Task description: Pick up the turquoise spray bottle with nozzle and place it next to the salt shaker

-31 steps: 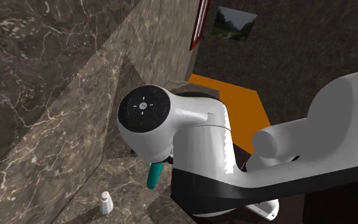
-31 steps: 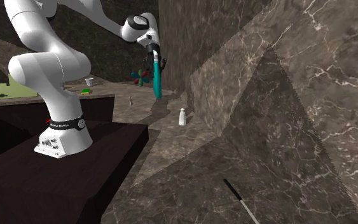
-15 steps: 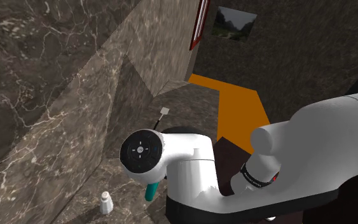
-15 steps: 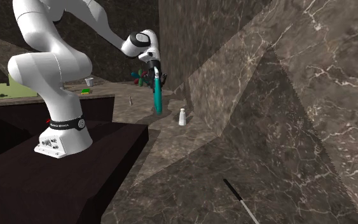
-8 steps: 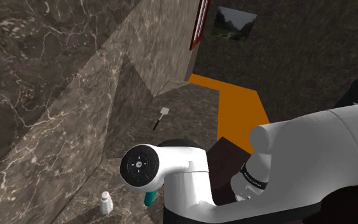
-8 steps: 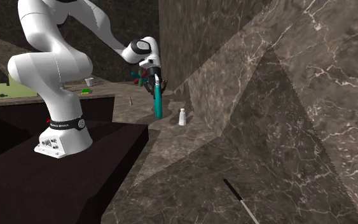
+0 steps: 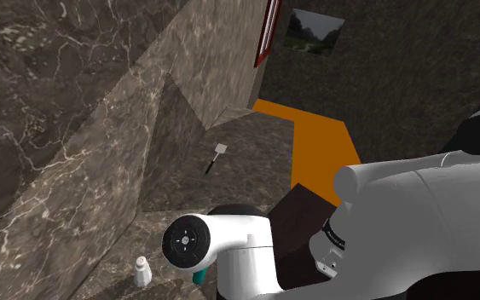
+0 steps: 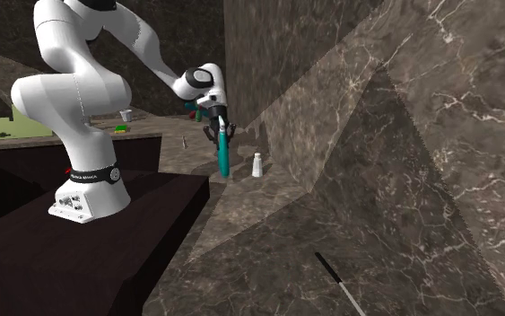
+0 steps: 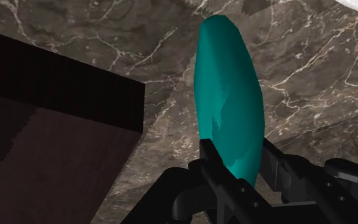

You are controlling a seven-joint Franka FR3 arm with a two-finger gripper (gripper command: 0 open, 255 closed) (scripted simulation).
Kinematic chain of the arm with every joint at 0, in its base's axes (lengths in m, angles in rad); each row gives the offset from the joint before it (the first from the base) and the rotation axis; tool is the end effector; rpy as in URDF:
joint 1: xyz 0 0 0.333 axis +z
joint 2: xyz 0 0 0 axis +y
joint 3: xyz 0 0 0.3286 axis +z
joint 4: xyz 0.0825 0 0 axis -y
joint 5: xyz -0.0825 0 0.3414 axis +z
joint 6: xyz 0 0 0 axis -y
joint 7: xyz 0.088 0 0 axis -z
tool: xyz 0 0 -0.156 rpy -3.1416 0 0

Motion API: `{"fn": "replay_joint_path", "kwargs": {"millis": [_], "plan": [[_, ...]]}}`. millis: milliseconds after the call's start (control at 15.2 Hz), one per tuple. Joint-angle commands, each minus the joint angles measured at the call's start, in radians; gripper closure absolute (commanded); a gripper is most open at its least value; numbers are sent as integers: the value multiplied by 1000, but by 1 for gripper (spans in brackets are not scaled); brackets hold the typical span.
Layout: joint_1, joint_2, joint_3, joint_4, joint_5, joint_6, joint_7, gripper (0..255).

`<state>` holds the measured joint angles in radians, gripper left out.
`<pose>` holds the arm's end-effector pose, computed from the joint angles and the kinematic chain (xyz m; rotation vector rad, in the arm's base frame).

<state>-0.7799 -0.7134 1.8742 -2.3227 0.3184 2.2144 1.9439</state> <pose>0.2221 0.3900 0.2240 2.3866 -1.4810 0.6358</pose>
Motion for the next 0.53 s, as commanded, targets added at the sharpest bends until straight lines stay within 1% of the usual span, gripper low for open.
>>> {"fn": "replay_joint_path", "kwargs": {"millis": [0,462], "plan": [[-24,-11,30,0,14,19,-1,255],[-106,-60,140,8,68,85,-6,255]]}}
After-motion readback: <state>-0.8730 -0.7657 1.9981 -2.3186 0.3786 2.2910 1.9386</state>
